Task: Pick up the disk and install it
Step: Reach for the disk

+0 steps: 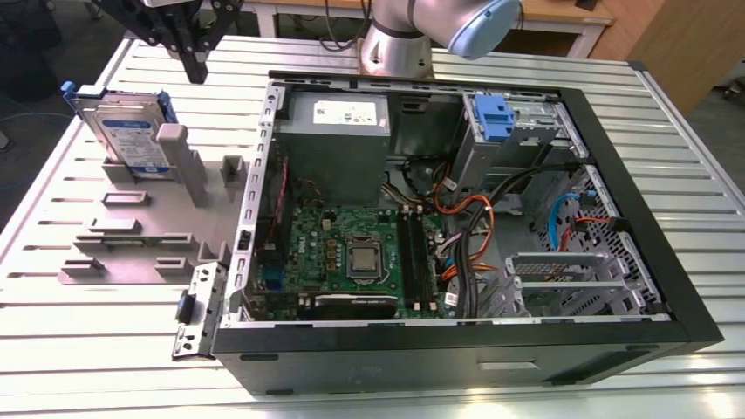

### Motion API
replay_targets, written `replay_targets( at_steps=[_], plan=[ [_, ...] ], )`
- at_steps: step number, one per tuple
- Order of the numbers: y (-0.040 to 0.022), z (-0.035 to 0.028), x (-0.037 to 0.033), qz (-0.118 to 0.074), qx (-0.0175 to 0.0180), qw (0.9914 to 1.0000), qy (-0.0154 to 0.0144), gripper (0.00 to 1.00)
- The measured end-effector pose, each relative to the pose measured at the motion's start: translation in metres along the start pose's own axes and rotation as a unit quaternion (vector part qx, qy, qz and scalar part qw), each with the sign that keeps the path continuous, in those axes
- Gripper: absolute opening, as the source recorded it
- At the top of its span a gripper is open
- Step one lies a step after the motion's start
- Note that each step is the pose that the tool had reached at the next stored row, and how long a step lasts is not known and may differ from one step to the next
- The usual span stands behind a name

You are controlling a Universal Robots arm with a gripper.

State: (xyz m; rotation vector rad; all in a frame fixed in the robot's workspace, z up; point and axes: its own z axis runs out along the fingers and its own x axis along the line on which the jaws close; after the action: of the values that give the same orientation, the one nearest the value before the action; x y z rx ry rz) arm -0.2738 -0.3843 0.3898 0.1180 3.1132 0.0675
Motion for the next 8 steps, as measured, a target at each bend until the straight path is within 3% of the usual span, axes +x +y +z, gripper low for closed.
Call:
replay_targets(
  at_steps=[8],
  plan=[
    [0.0000,0.0003,0.0038,0.000,0.0000,1.00000,0.0000,0.11]
  ],
)
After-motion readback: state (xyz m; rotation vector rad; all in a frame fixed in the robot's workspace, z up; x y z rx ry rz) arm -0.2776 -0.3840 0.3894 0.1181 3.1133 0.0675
